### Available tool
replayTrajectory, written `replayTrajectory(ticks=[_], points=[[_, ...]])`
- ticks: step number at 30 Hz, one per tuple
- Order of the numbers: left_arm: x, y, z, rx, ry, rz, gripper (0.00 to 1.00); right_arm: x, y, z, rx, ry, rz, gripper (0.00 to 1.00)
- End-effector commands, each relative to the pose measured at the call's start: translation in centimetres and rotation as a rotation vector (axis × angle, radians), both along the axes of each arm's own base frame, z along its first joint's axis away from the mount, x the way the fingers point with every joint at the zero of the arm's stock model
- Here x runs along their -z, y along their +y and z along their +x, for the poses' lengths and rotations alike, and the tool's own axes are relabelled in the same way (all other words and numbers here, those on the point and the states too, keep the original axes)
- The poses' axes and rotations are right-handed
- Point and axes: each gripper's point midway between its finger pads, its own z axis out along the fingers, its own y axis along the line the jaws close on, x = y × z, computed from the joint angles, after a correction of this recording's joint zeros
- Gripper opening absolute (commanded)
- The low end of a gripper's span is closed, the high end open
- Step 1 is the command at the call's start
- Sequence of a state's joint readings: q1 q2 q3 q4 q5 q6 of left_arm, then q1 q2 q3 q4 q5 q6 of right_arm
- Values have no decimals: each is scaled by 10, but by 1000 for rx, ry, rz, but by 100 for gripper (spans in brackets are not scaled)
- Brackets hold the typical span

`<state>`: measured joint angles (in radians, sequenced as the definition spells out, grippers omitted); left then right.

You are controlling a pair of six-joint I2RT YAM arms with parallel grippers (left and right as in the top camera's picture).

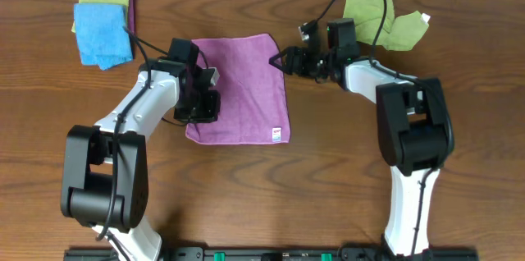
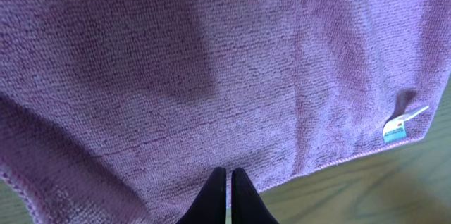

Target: Fold the cloth

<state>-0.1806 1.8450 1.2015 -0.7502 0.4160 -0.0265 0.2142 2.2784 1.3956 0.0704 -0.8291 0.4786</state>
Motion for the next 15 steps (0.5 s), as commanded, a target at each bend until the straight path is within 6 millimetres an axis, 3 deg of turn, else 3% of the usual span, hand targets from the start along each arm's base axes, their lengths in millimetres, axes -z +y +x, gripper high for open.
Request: replayTrajectory(ticks=[1, 8, 15], points=[[5, -3, -3, -1, 18, -5, 6, 20, 14, -6, 3, 87, 38, 71], [5, -3, -1, -1, 11, -6, 6, 13, 40, 5, -1, 62, 105, 71], [5, -2, 0, -1, 6, -2, 6, -10, 52, 41, 6, -14, 141, 71]])
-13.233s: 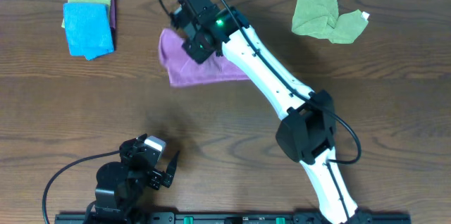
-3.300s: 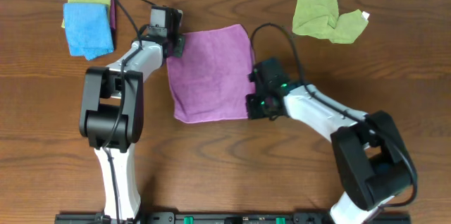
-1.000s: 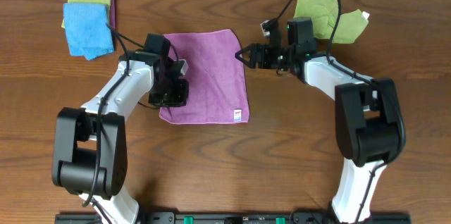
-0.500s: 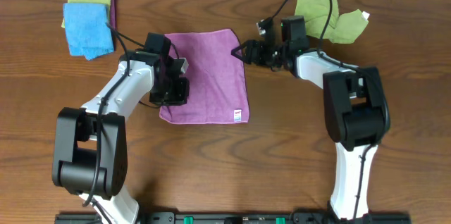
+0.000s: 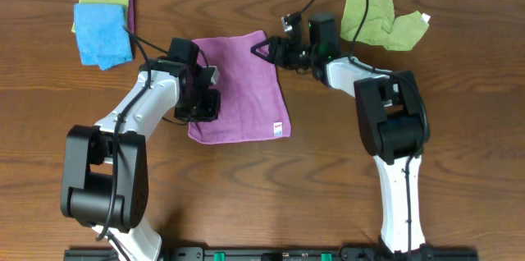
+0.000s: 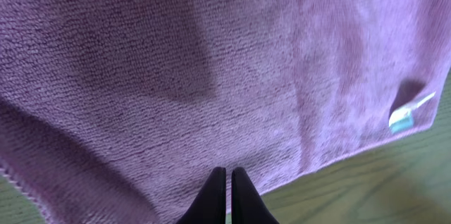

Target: Fold the cloth

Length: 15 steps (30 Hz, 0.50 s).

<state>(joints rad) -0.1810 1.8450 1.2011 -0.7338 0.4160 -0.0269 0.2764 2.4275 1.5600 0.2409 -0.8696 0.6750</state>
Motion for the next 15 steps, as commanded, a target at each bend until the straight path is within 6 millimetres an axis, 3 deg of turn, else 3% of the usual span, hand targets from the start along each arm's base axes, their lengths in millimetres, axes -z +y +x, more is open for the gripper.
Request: replayTrajectory(ticks=[1, 7, 15], points=[[5, -2, -4, -1, 22, 1, 6, -11, 5, 16, 18, -24, 14, 71], [7, 2, -3, -4, 19, 24, 6, -42, -3, 41, 48, -105, 32, 69], [12, 18, 1, -14, -3, 121, 6, -65, -11, 49, 18, -143, 76, 63]])
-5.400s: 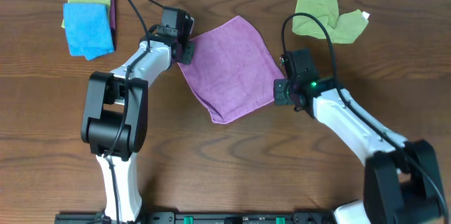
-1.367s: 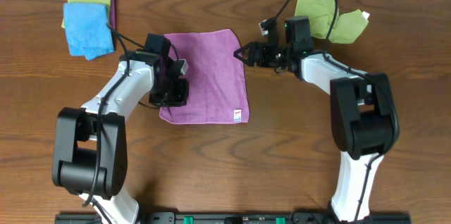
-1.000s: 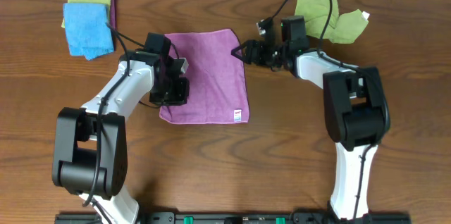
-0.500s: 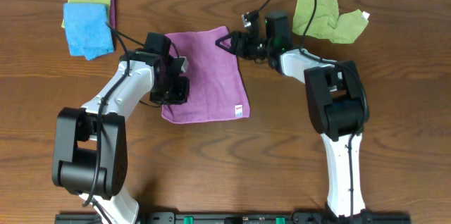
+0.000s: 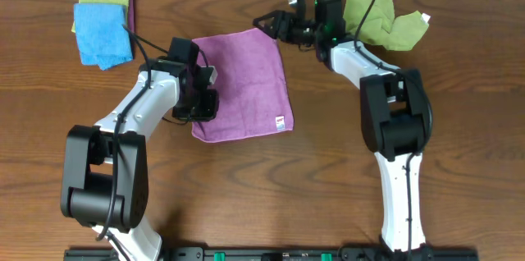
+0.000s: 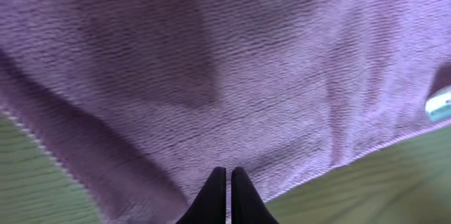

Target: Fold the cloth

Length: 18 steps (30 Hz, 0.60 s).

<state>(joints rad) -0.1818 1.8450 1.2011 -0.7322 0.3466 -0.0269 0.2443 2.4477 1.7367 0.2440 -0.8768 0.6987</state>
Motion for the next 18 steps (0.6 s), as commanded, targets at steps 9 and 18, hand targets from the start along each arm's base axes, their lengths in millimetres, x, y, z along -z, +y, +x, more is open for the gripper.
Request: replayTrajectory(ticks=[9, 18], points=[[11, 20, 1, -15, -2, 124, 6, -4, -14, -8, -77, 32, 35, 48], [32, 28, -20, -24, 45, 156, 6, -16, -1, -12, -113, 0, 3, 2]])
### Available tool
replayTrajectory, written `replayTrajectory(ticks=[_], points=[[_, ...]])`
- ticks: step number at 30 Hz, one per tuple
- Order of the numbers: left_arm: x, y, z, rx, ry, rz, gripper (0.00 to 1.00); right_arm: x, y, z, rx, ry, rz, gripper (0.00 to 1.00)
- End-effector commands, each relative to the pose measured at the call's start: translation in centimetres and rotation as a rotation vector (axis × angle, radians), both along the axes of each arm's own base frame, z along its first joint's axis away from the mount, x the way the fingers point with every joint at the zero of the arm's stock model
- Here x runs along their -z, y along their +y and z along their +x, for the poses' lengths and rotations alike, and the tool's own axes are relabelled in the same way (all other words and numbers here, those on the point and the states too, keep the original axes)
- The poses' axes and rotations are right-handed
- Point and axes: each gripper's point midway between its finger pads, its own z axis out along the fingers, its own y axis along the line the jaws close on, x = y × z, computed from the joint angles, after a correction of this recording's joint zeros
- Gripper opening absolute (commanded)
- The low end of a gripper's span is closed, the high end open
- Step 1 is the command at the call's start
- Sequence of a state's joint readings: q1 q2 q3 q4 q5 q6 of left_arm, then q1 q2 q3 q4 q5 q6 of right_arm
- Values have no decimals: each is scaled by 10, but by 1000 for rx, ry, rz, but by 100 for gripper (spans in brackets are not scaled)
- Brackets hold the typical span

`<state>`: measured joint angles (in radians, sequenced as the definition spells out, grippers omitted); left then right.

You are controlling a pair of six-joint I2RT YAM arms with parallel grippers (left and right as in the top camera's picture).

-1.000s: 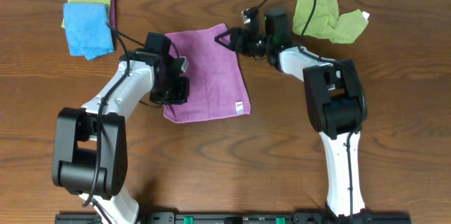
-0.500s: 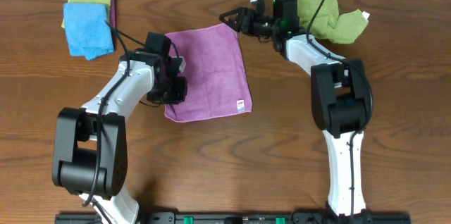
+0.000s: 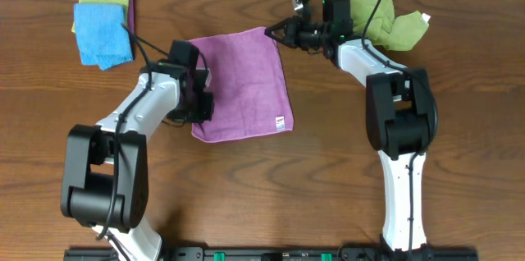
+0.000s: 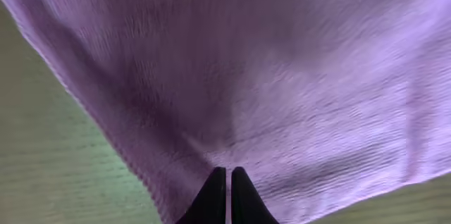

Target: Fold the cloth

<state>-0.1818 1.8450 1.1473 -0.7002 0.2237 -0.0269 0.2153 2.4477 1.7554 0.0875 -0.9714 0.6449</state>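
The purple cloth (image 3: 244,80) lies spread flat on the wooden table (image 3: 459,130), its white tag (image 3: 280,121) near the front right corner. My left gripper (image 3: 203,102) sits at the cloth's left edge. In the left wrist view the left gripper (image 4: 227,176) is shut, and wrinkles of the purple cloth (image 4: 296,76) run into its tips. My right gripper (image 3: 273,33) reaches in from the right to the cloth's far right corner and appears shut on it.
A stack of folded cloths (image 3: 102,21), blue on top of green and purple, lies at the far left. A crumpled green cloth (image 3: 379,16) sits at the far right behind the right arm. Black cables arch over both arms.
The right gripper has shifted slightly right and toward me with the far right corner. The left gripper has edged left, and its wrist view now shows the cloth's left edge instead of its front edge.
The cloth lay flat with the left gripper shut at its left edge and the right gripper at its right side. The right gripper then stood further left, then further back, and the cloth turned and shifted with it. Now the cloth's far edge lies further back.
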Motion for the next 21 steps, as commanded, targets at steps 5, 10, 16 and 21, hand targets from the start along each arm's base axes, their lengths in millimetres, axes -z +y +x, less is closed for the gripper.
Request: replayTrajectory(ticks=[5, 10, 16, 21], points=[[19, 11, -16, -33, 47, 61, 6, -54, 3, 22, -10, -182, -143, 2], [22, 20, -20, -48, 54, 109, 6, -58, -23, 35, 60, -269, -528, 1], [23, 21, -20, -54, 55, 115, 6, -41, -16, 31, 50, -333, -752, 2], [23, 40, -29, -58, 80, 224, 6, -9, -6, 24, 17, -304, -805, 1]])
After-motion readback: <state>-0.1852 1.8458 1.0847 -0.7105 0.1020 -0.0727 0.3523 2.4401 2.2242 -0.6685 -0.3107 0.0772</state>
